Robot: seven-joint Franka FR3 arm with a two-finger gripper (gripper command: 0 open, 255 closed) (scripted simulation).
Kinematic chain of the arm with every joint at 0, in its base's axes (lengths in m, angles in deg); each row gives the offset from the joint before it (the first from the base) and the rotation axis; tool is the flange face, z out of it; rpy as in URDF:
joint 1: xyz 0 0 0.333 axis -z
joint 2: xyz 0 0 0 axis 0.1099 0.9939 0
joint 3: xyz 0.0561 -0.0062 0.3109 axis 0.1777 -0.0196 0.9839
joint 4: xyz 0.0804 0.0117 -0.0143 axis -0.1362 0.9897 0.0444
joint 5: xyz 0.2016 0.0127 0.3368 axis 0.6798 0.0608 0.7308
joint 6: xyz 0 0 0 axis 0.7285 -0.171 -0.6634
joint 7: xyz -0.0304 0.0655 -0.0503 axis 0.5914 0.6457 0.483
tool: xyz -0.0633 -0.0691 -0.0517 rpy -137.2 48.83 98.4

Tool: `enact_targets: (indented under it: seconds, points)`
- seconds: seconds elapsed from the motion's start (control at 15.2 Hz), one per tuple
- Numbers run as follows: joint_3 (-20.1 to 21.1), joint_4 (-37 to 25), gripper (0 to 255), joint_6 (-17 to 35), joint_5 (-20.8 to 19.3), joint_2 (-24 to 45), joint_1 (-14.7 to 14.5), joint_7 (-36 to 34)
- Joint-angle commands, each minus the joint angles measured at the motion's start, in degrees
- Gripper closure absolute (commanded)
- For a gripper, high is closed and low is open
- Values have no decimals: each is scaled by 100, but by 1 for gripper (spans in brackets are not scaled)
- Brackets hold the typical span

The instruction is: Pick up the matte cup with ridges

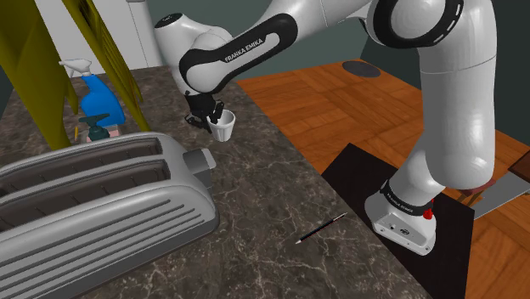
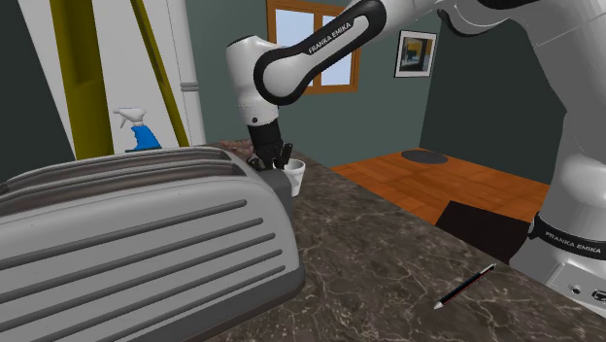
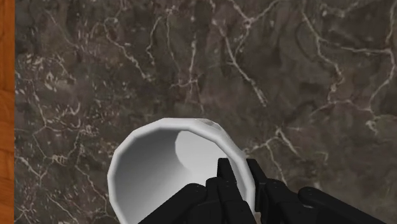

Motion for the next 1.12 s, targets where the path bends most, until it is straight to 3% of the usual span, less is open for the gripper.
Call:
enact_targets:
  seconds: [0.0,1.06]
  points:
    - [0,-21,255,-14,-1,15,-9,-6]
    - [96,-544,255,-925,192,-414,3,213]
